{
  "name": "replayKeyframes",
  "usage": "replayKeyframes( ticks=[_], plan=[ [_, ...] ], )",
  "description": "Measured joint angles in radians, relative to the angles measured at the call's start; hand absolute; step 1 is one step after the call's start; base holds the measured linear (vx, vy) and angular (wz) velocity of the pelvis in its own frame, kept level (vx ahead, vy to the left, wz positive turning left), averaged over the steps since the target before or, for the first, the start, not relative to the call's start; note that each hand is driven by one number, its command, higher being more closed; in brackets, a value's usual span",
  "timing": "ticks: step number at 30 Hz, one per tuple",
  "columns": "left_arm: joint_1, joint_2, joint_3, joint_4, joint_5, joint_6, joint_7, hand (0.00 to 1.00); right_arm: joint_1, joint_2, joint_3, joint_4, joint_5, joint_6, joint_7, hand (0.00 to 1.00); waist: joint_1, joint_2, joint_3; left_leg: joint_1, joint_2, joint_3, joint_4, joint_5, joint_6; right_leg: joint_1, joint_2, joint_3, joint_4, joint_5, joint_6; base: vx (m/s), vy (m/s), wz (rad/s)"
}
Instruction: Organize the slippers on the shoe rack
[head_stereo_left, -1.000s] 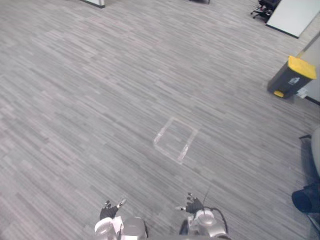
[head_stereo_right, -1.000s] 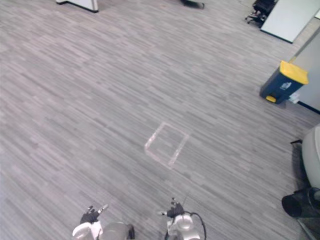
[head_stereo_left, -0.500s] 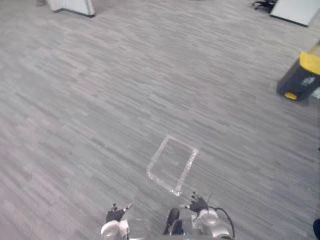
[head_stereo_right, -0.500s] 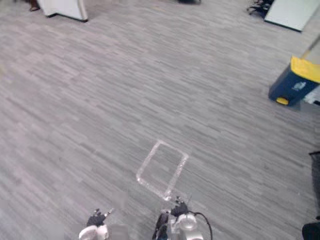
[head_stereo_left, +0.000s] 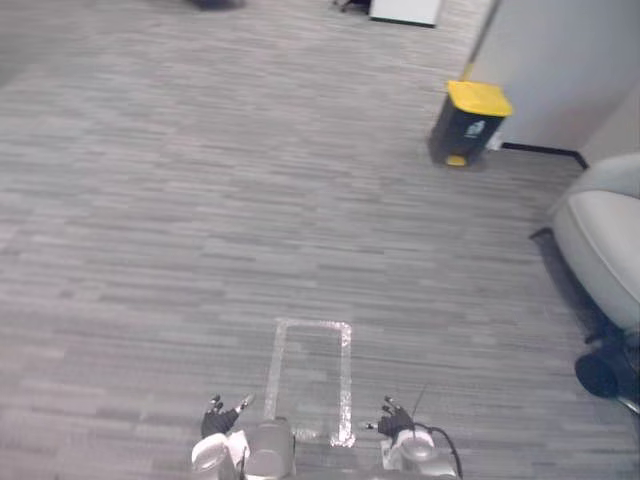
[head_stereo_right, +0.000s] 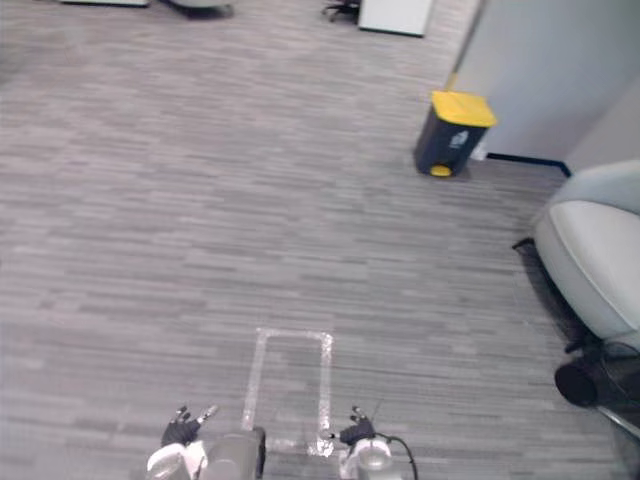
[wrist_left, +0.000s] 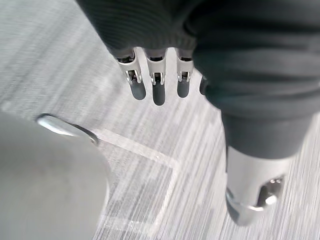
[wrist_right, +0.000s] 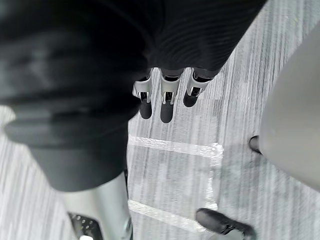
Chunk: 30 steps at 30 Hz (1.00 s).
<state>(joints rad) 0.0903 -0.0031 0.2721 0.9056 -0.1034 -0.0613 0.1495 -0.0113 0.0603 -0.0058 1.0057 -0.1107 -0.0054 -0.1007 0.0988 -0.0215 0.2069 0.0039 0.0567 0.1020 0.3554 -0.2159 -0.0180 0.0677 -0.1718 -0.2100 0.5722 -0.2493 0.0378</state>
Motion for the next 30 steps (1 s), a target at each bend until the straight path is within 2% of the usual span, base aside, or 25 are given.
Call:
replayKeyframes(
  ticks=[1, 2, 4, 6, 7, 8, 9, 10, 11, 12, 13, 15, 16, 17, 18, 20, 21, 22, 23, 24, 25, 26, 27, 28, 30],
  plan=[
    [0.001, 0.01, -0.028, 0.02, -0.001, 0.0, -0.002, 0.0, 0.0, -0.001, 0.007, 0.007, -0.004, -0.003, 0.005, 0.0, -0.006, 0.006, -0.006, 0.06, 0.005, 0.034, -0.042, -0.001, 0.002, -0.001, -0.056, -0.151, 0.054, -0.022, -0.025, 0.29, 0.171, -1.25],
    [0.0, 0.013, -0.044, 0.034, -0.004, 0.0, -0.004, 0.0, -0.006, -0.001, 0.014, 0.016, -0.007, -0.005, 0.007, 0.0, -0.011, 0.013, -0.01, 0.103, 0.018, 0.063, -0.083, -0.001, 0.002, -0.005, -0.067, -0.236, 0.054, -0.039, -0.037, 0.14, 0.075, -0.84],
    [-0.001, 0.016, -0.058, 0.041, -0.007, 0.0, -0.008, 0.0, -0.021, -0.002, 0.015, 0.032, -0.008, -0.007, 0.011, 0.0, -0.018, 0.015, -0.012, 0.138, 0.041, 0.109, -0.125, -0.001, 0.001, -0.046, -0.046, -0.274, -0.005, -0.051, -0.029, 0.18, 0.01, -0.74],
    [-0.004, 0.02, -0.067, 0.048, -0.006, -0.001, -0.013, 0.0, -0.033, -0.003, 0.015, 0.04, -0.009, -0.004, 0.011, 0.0, -0.019, 0.017, -0.011, 0.145, 0.06, 0.144, -0.141, 0.0, -0.001, -0.087, -0.025, -0.292, -0.079, -0.036, -0.019, 0.16, -0.042, -0.74],
    [-0.014, 0.024, -0.071, 0.064, -0.005, 0.0, -0.022, 0.0, -0.044, -0.006, 0.015, 0.041, -0.009, -0.003, 0.011, 0.0, -0.021, 0.02, -0.007, 0.156, 0.082, 0.184, -0.155, 0.001, -0.012, -0.129, -0.001, -0.318, -0.189, 0.022, -0.021, 0.16, -0.074, -0.86],
    [-0.023, 0.036, -0.078, 0.077, -0.004, 0.001, -0.025, 0.0, -0.049, -0.009, 0.018, 0.041, -0.009, -0.003, 0.011, 0.0, -0.023, 0.011, -0.005, 0.17, 0.083, 0.203, -0.162, -0.003, -0.024, -0.145, 0.015, -0.322, -0.301, 0.115, -0.03, 0.18, -0.097, -0.81],
    [-0.024, 0.04, -0.079, 0.078, -0.004, 0.002, -0.026, 0.0, -0.047, -0.01, 0.021, 0.041, -0.009, -0.003, 0.011, 0.0, -0.023, 0.003, -0.005, 0.173, 0.076, 0.205, -0.161, -0.008, -0.032, -0.142, 0.015, -0.319, -0.332, 0.147, -0.034, 0.2, -0.174, -0.57],
    [-0.034, 0.049, -0.097, 0.089, 0.0, 0.002, -0.027, 0.0, -0.056, -0.025, 0.021, 0.042, -0.009, -0.006, 0.012, 0.0, -0.034, 0.008, 0.008, 0.203, 0.082, 0.18, -0.16, -0.026, -0.06, -0.124, 0.03, -0.307, -0.338, 0.235, -0.064, 0.21, -0.229, -0.34],
    [-0.034, 0.041, -0.104, 0.091, 0.011, 0.003, -0.029, 0.0, -0.057, -0.043, 0.019, 0.043, -0.009, -0.006, 0.011, 0.0, -0.043, 0.025, 0.01, 0.205, 0.095, 0.145, -0.158, -0.032, -0.06, -0.125, 0.048, -0.296, -0.331, 0.204, -0.061, 0.2, -0.231, -0.3],
    [-0.034, 0.034, -0.107, 0.091, 0.022, 0.003, -0.03, 0.0, -0.055, -0.052, 0.016, 0.04, -0.008, -0.007, 0.01, 0.0, -0.045, 0.029, 0.01, 0.205, 0.101, 0.13, -0.152, -0.041, -0.065, -0.125, 0.055, -0.298, -0.329, 0.183, -0.059, 0.14, -0.173, -0.11],
    [-0.037, 0.019, -0.115, 0.089, 0.041, 0.002, -0.03, 0.0, -0.055, -0.07, 0.006, 0.041, -0.008, -0.009, 0.009, 0.0, -0.047, 0.059, 0.003, 0.184, 0.135, 0.107, -0.095, -0.069, -0.088, -0.123, 0.085, -0.305, -0.334, 0.167, -0.068, 0.14, -0.153, -0.06],
    [-0.039, 0.014, -0.108, 0.073, 0.045, 0.002, -0.04, 0.0, -0.049, -0.067, -0.023, 0.038, -0.008, -0.007, 0.004, 0.0, -0.039, 0.06, 0.005, 0.077, 0.183, 0.069, 0.145, -0.075, -0.092, -0.098, 0.124, -0.305, -0.373, 0.16, -0.076, 0.12, -0.167, -0.12],
    [-0.036, 0.014, -0.094, 0.057, 0.046, 0.002, -0.04, 0.0, -0.036, -0.065, -0.026, 0.028, -0.008, -0.007, 0.001, 0.0, -0.037, 0.066, 0.006, -0.001, 0.219, 0.035, 0.331, -0.046, -0.075, -0.072, 0.155, -0.297, -0.393, 0.158, -0.084, 0.08, -0.139, -0.19],
    [-0.035, 0.012, -0.092, 0.055, 0.046, 0.001, -0.04, 0.0, -0.034, -0.065, -0.025, 0.026, -0.008, -0.008, 0.001, 0.0, -0.038, 0.069, 0.006, -0.015, 0.228, 0.026, 0.373, -0.034, -0.071, -0.064, 0.163, -0.291, -0.397, 0.154, -0.09, 0.13, -0.115, -0.53],
    [-0.026, 0.007, -0.091, 0.045, 0.05, 0.001, -0.039, 0.0, -0.029, -0.064, -0.026, 0.024, -0.007, -0.008, 0.0, 0.0, -0.034, 0.072, 0.006, -0.071, 0.252, 0.005, 0.508, -0.031, -0.059, -0.038, 0.195, -0.253, -0.413, 0.15, -0.095, 0.19, -0.019, -0.82],
    [-0.025, 0.008, -0.092, 0.043, 0.063, 0.001, -0.04, 0.0, -0.031, -0.064, -0.028, 0.03, -0.006, -0.007, -0.005, 0.0, -0.03, 0.078, 0.004, -0.095, 0.24, -0.001, 0.534, -0.069, -0.058, -0.027, 0.21, -0.195, -0.421, 0.15, -0.095, 0.17, 0.038, -0.98],
    [-0.024, 0.008, -0.093, 0.039, 0.063, 0.001, -0.039, 0.0, -0.034, -0.064, -0.028, 0.033, -0.005, -0.007, -0.007, 0.0, -0.027, 0.076, 0.005, -0.109, 0.204, -0.005, 0.449, -0.11, -0.058, -0.029, 0.21, -0.135, -0.423, 0.151, -0.094, 0.17, 0.116, -1.17],
    [-0.023, 0.007, -0.095, 0.039, 0.064, 0.001, -0.039, 0.0, -0.035, -0.064, -0.028, 0.032, -0.005, -0.007, -0.007, 0.0, -0.026, 0.078, 0.003, -0.107, 0.181, -0.024, 0.329, -0.12, -0.057, -0.03, 0.209, -0.094, -0.427, 0.155, -0.087, 0.17, 0.116, -1.2],
    [-0.023, 0.006, -0.095, 0.039, 0.064, 0.001, -0.039, 0.0, -0.037, -0.064, -0.028, 0.031, -0.005, -0.007, -0.007, 0.0, -0.026, 0.078, 0.003, -0.107, 0.17, -0.04, 0.296, -0.12, -0.057, -0.032, 0.209, -0.079, -0.427, 0.156, -0.086, 0.19, 0.186, -1.32],
    [-0.023, 0.004, -0.094, 0.036, 0.064, 0.001, -0.038, 0.0, -0.042, -0.063, -0.028, 0.03, -0.005, -0.007, -0.008, 0.0, -0.018, 0.077, 0.003, -0.105, 0.096, -0.198, 0.13, -0.116, -0.059, -0.036, 0.203, 0.005, -0.426, 0.156, -0.083, 0.15, 0.215, -1.29],
    [-0.023, -0.003, -0.093, 0.03, 0.062, 0.0, -0.038, 0.0, -0.037, -0.063, -0.028, 0.032, -0.005, -0.007, -0.008, 0.0, -0.008, 0.075, -0.001, -0.1, 0.051, -0.304, 0.077, -0.09, -0.091, -0.051, 0.197, 0.046, -0.416, 0.151, -0.075, 0.16, 0.272, -1.41],
    [-0.022, -0.007, -0.093, 0.029, 0.062, 0.0, -0.038, 0.0, -0.035, -0.063, -0.027, 0.032, -0.005, -0.007, -0.008, 0.0, -0.004, 0.074, -0.005, -0.087, 0.034, -0.336, 0.064, -0.071, -0.106, -0.056, 0.193, 0.065, -0.412, 0.149, -0.071, 0.1, 0.214, -1.22],
    [-0.018, -0.005, -0.093, 0.033, 0.062, 0.0, -0.037, 0.0, -0.031, -0.063, -0.025, 0.032, -0.005, -0.007, -0.007, 0.0, 0.007, 0.077, -0.018, -0.054, -0.005, -0.345, 0.037, -0.057, -0.084, -0.049, 0.185, 0.116, -0.426, 0.164, -0.038, 0.17, 0.248, -1.01],
    [-0.019, 0.001, -0.092, 0.042, 0.061, 0.0, -0.038, 0.0, -0.027, -0.052, -0.026, 0.034, -0.007, -0.005, -0.004, 0.0, -0.004, 0.06, -0.027, -0.042, -0.007, -0.28, 0.012, -0.047, -0.072, -0.035, 0.165, 0.143, -0.444, 0.191, -0.01, 0.15, 0.191, -0.93],
    [-0.018, 0.002, -0.082, 0.04, 0.063, -0.001, -0.037, 0.0, -0.008, -0.04, -0.026, 0.032, -0.009, -0.001, 0.001, 0.0, 0.007, 0.045, -0.039, -0.004, -0.017, -0.207, -0.011, -0.04, -0.06, -0.034, 0.138, 0.186, -0.447, 0.192, 0.003, 0.2, 0.267, -0.77]
  ],
)
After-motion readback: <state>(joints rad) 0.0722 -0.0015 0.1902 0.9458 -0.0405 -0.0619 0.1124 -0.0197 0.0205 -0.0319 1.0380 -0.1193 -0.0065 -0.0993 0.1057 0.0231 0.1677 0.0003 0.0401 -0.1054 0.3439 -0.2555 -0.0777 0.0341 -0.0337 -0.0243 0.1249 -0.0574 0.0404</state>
